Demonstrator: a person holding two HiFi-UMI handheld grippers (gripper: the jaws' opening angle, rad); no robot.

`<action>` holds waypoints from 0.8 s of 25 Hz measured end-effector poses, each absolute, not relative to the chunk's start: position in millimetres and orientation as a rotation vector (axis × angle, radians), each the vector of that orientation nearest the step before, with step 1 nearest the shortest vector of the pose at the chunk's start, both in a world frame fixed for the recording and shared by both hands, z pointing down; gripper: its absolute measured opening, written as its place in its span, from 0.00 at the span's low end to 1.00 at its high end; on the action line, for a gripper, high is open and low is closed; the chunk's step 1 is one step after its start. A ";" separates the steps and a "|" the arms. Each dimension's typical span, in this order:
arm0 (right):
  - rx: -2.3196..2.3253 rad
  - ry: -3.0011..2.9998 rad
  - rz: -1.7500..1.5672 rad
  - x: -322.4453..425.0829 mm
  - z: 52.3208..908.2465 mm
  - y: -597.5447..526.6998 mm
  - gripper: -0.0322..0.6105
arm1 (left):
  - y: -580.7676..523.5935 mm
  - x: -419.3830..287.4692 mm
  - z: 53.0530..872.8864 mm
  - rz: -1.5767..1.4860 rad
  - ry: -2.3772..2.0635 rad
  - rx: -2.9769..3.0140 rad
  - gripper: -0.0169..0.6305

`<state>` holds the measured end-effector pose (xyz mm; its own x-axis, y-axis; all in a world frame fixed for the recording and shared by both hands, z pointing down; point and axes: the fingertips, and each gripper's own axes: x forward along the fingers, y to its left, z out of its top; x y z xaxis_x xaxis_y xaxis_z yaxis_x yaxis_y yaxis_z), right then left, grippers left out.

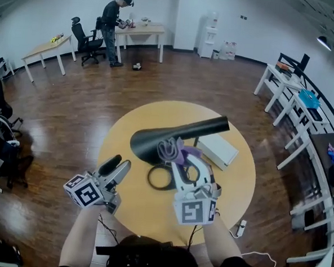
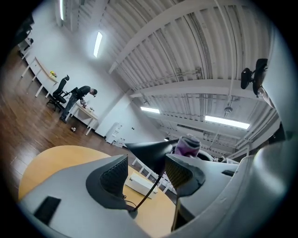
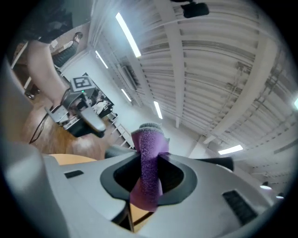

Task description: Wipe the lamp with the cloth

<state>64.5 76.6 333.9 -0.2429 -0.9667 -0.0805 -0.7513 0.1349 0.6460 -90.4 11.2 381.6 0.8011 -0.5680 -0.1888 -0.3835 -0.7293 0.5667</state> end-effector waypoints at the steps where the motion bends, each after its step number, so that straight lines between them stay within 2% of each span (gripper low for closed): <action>1: 1.712 -2.069 -0.858 70.3 314.0 78.5 0.20 | 11.3 -92.8 380.6 -0.485 -0.711 2.477 0.39; 4: 1.851 -2.013 -0.808 89.0 278.0 68.2 0.20 | -0.4 -103.1 374.8 -0.515 -0.696 2.484 0.39; 8: 1.883 -1.733 -0.771 109.1 279.4 52.7 0.20 | -15.9 -108.1 374.8 -0.525 -0.656 2.501 0.39; 20: 1.861 -1.328 -0.655 59.6 317.7 31.4 0.20 | -81.5 -112.3 367.6 -0.411 -0.303 2.599 0.38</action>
